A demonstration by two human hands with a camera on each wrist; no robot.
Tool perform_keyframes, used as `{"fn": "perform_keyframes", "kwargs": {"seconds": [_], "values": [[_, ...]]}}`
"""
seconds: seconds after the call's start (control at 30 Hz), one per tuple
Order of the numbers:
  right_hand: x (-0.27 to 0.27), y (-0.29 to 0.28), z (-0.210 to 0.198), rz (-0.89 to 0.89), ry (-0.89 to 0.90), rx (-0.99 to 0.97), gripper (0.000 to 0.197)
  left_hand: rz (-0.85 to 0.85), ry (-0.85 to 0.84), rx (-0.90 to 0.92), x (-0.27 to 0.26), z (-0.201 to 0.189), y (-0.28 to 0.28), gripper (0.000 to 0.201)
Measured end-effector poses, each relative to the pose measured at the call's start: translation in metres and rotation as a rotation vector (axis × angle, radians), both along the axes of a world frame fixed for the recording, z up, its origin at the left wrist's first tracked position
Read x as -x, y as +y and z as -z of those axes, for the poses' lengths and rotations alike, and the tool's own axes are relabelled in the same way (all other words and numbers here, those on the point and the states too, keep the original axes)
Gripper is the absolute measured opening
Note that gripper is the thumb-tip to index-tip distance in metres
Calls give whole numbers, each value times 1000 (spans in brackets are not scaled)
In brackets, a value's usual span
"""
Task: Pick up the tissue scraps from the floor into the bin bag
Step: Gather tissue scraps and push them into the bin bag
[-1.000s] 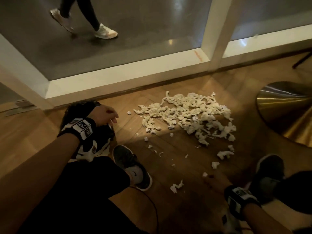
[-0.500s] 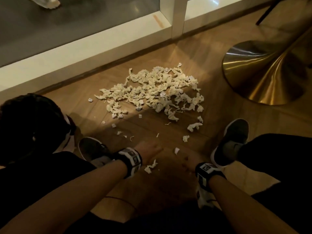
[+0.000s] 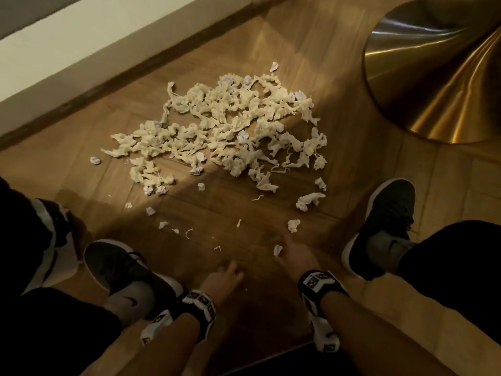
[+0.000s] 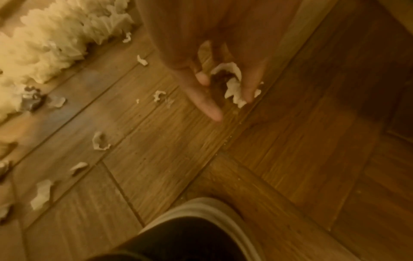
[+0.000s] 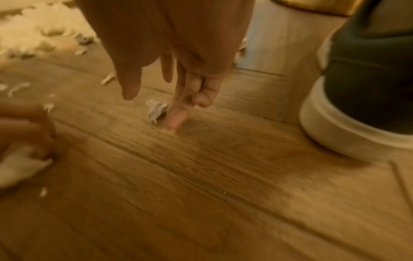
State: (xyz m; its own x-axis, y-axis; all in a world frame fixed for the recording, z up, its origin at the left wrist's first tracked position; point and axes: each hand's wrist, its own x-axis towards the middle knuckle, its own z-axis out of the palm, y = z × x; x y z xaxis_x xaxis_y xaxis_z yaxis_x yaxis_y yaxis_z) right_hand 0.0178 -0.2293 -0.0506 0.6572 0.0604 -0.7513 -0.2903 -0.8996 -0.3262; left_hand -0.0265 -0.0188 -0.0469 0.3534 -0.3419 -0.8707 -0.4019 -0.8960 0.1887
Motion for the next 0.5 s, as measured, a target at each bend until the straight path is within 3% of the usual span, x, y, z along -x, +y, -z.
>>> {"fn": "perform_keyframes", "kwargs": {"seconds": [0.13,0.23,0.37,0.5], "values": [[-8,7,7,-193,10,-22,24,31,36,21,-18,15,3,33],[-14,3,16,-199,29,-41,17,-28,45,59,-36,19,0,28],[-24,-11,14,-21,-66,-133,16,-412,-129,136,-58,24,-2,26],[-35,-27,12,222,-209,-204,16,-509,-287,257,-90,16,-21,28]]}}
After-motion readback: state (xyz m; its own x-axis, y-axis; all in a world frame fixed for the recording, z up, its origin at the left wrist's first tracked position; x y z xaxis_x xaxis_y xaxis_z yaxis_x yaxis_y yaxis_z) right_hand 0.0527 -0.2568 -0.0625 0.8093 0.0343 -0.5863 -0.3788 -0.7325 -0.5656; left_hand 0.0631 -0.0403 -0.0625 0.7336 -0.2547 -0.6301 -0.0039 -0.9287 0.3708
